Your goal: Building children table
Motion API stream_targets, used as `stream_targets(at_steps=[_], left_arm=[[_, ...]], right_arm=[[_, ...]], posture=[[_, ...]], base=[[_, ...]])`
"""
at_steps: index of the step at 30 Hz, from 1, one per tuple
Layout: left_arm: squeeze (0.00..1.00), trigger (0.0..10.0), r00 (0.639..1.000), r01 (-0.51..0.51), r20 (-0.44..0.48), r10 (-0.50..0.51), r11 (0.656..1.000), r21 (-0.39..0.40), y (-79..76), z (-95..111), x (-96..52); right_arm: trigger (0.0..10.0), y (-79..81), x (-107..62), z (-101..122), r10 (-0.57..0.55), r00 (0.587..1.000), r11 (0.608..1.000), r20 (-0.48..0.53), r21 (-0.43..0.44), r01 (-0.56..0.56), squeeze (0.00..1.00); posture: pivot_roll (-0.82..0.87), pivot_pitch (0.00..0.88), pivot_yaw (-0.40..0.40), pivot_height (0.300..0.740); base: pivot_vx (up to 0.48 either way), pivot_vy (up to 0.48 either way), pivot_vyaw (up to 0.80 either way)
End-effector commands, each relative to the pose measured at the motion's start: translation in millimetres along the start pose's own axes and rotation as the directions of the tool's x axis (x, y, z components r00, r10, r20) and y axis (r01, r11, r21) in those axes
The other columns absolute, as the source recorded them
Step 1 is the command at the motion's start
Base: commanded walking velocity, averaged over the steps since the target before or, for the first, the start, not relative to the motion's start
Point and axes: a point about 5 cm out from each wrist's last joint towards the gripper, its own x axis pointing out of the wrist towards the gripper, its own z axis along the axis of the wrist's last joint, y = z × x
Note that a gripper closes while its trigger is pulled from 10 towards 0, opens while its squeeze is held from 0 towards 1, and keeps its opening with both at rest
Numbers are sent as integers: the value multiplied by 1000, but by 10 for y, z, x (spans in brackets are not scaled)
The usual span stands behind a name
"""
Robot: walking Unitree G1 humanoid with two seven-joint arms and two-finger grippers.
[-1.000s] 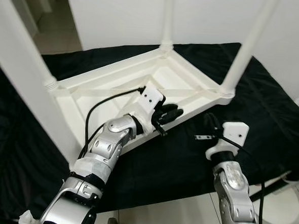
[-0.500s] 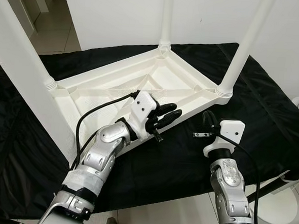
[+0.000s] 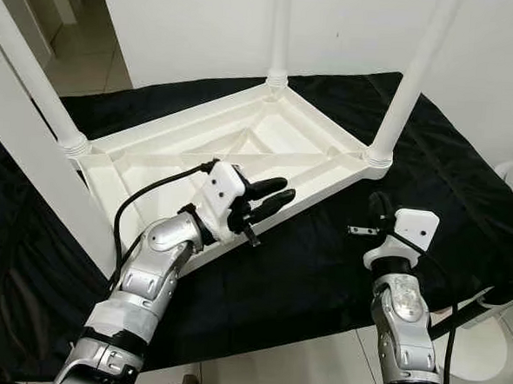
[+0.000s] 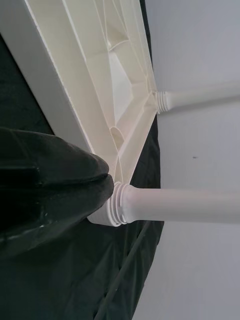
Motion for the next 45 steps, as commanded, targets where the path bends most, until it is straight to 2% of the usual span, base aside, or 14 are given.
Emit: stream_targets(at_steps=[1,4,6,11,13,19,23,25,32,36,38,40,43,45], left_arm=[[0,10000,995,100,-18,-100,994,31,-33,46,-116],[0,10000,987,159,-41,-157,987,34,-77,81,-213],[0,10000,985,153,-83,-148,987,52,-90,97,-341],[0,10000,987,133,-98,-126,989,71,-134,119,-451],[0,10000,993,89,-92,-78,988,126,-218,172,-598],[0,10000,995,28,-101,-17,994,105,-220,238,-727],[0,10000,994,22,-105,-11,994,103,-220,244,-748],[0,10000,991,11,-132,2,995,100,-218,265,-840],[0,10000,987,-14,-156,35,990,138,-205,341,-993],[0,10000,991,-22,-127,28,998,53,-204,471,-1211],[0,10000,993,-16,-118,21,999,41,-194,498,-1249],[0,10000,987,21,-159,-19,1000,12,-169,503,-1340],[0,10000,945,124,-298,-137,990,-61,-102,546,-1629],[0,10000,935,138,-319,-153,988,-71,-95,559,-1682]], right_arm=[[10000,-60,-2,7,-8,1000,1000,4,-18,8,0],[10000,-125,-16,11,-10,1000,999,2,-46,10,0],[10000,-209,-19,25,-20,1000,998,5,-56,21,0],[10000,-264,-8,21,-31,999,998,4,-49,32,0],[10000,-189,69,-23,0,1000,1000,-8,-31,0,0],[10000,-22,243,-24,70,998,997,-5,-13,-70,0],[10000,-4,267,-19,76,997,997,-3,-11,-76,0],[10000,62,372,11,111,994,994,8,-3,-111,0],[10000,212,550,16,191,982,982,11,-2,-191,0],[10000,380,674,36,245,969,969,21,13,-245,0],[10000,405,690,38,251,968,968,22,14,-252,0],[10000,424,704,40,257,966,966,24,15,-257,0],[10000,444,727,39,259,965,966,29,14,-260,0],[10000,438,731,31,257,966,966,29,15,-258,0]], posture=[[-25,0,74,740],[-15,0,73,740],[6,0,72,740],[46,0,48,740],[82,0,22,740],[142,15,-19,740],[142,15,-19,740],[170,17,-34,740],[262,9,-84,740],[294,9,-88,740],[298,11,-85,740],[299,11,-81,740],[303,12,-58,740],[303,12,-58,740]], base=[[0,0,0],[0,0,0],[0,0,0],[0,0,0],[0,0,0],[0,0,0],[0,0,0],[0,0,0],[0,0,0],[0,0,0],[0,0,0],[0,0,0],[0,0,0],[0,0,0]])
